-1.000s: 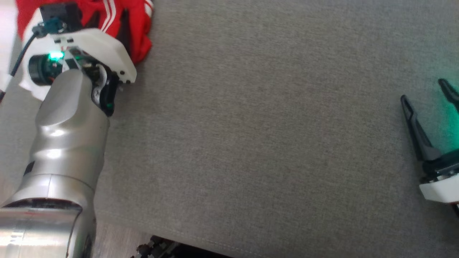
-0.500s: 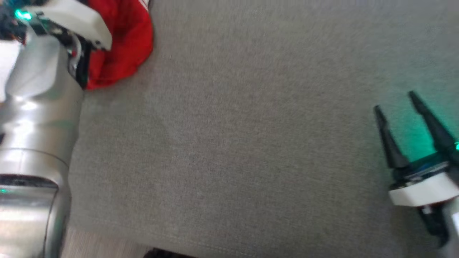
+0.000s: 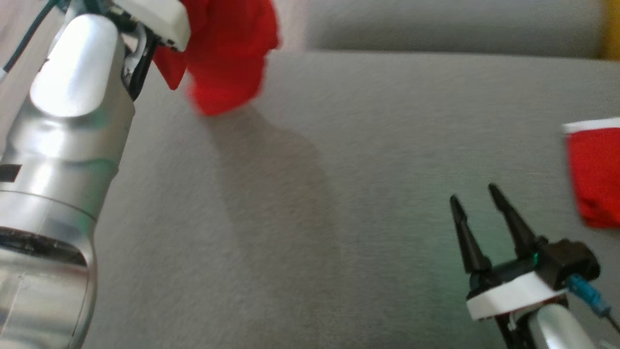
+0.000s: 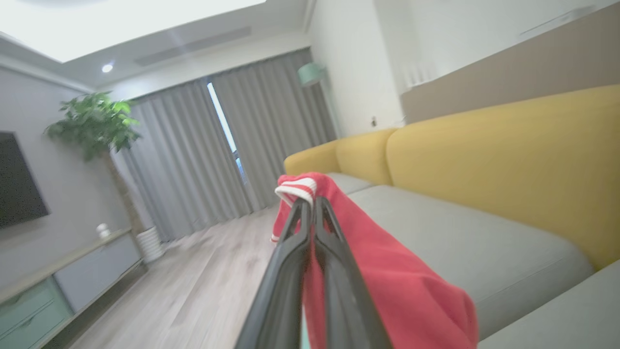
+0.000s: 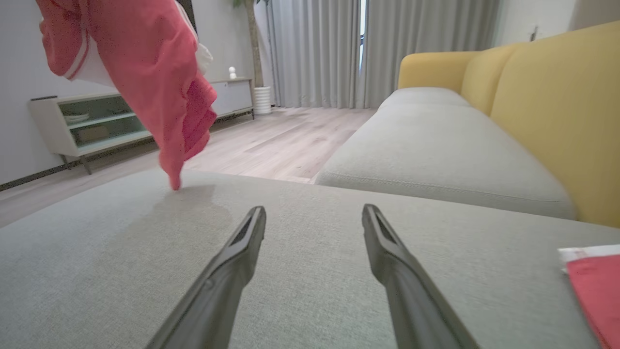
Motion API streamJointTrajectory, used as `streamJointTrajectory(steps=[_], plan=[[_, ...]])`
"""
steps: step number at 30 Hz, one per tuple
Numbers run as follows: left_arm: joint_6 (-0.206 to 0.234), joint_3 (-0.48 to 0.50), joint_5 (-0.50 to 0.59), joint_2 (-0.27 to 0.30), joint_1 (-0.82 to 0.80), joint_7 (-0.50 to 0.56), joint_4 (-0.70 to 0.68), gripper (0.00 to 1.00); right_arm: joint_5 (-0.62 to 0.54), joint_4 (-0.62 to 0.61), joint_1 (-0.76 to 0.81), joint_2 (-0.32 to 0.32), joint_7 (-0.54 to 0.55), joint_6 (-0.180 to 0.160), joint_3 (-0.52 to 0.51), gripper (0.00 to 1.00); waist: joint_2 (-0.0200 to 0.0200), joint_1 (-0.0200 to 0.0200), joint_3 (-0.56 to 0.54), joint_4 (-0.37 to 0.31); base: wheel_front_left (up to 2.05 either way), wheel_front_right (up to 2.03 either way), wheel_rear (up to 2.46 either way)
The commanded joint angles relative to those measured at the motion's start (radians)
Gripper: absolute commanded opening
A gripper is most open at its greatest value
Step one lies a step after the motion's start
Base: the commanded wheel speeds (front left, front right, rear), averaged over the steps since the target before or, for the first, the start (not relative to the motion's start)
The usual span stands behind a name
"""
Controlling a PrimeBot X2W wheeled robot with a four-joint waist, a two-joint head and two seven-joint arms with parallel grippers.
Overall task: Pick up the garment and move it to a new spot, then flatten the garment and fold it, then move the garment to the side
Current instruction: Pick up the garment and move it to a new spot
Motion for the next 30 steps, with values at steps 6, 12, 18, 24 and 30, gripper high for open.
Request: streamJointTrajectory(steps=[6, 12, 18, 24, 30], plan=[[0.002, -0.071, -0.096, 0.065, -0.051, 0.045, -0.174, 0.00, -0.008, -0.053, 0.009, 0.025, -0.011, -0.001, 0.011, 1.00, -0.0001, 0.0005, -0.122, -0.200, 0.00, 0.00, 0.00], [0.002, -0.159, -0.137, 0.055, 0.080, 0.043, -0.281, 0.00, -0.009, -0.071, 0.028, 0.039, -0.011, -0.001, 0.002, 1.00, -0.0001, 0.0005, -0.097, -0.271, 0.00, 0.00, 0.00], [0.072, -0.232, -0.113, 0.011, 0.328, -0.033, -0.319, 0.00, -0.003, -0.082, 0.024, 0.059, -0.011, -0.001, 0.005, 1.00, -0.0001, 0.0005, -0.019, -0.323, 0.00, 0.00, 0.00], [0.135, -0.307, -0.063, -0.031, 0.581, -0.073, -0.287, 0.00, -0.001, -0.077, 0.008, 0.076, -0.011, -0.001, 0.021, 1.00, -0.0001, 0.0005, 0.028, -0.350, 0.00, 0.00, 0.00], [0.171, -0.268, -0.048, -0.068, 0.711, -0.075, -0.325, 0.71, 0.002, -0.060, 0.012, 0.085, -0.011, -0.001, 0.011, 1.00, -0.0001, 0.0005, 0.012, -0.325, 0.00, 0.00, 0.00]])
